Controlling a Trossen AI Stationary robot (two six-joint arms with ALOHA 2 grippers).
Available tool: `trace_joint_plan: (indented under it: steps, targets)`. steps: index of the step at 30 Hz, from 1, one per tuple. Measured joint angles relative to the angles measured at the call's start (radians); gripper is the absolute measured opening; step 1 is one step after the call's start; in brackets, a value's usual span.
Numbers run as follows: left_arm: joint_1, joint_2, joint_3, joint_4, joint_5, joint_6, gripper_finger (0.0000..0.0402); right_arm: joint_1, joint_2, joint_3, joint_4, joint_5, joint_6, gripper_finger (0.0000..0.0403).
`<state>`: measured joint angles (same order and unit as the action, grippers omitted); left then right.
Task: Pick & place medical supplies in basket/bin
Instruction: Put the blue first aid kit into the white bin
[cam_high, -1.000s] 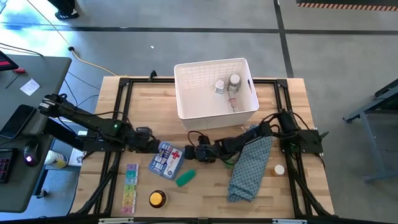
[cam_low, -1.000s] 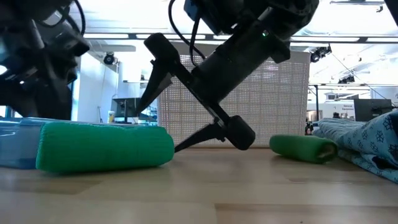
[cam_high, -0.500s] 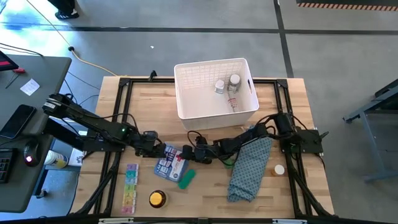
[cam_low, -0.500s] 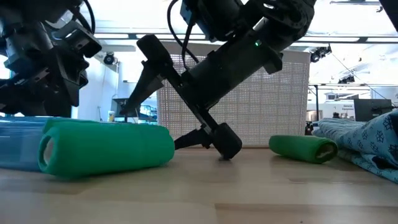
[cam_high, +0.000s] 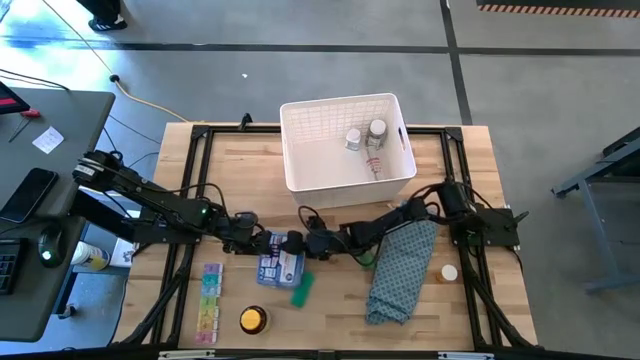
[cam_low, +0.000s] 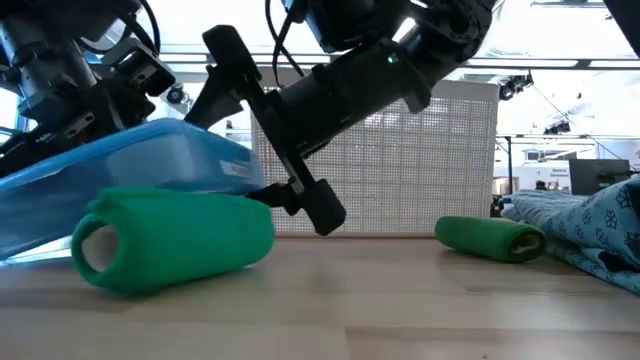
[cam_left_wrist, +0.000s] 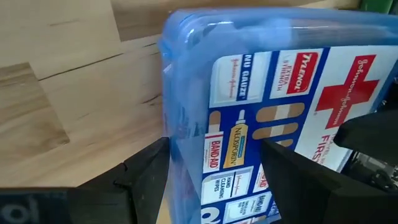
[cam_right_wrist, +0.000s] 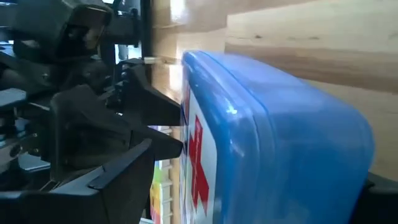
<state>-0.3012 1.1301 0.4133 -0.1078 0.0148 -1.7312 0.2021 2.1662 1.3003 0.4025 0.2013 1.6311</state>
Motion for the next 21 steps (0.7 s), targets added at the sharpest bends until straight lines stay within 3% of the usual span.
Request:
trace_joint_plan:
  steps: [10,21]
  targets:
    - [0.0,0.0,0.0,-0.009,0.011,0.032,0.0285,-0.012,0.0,-0.001,0.019,-0.035,-0.049,0.031]
    - [0.0,-0.001,0.001,-0.013,0.058,0.067,0.0285,-0.028,-0.001,-0.003,0.022,-0.129,-0.113,0.0181]
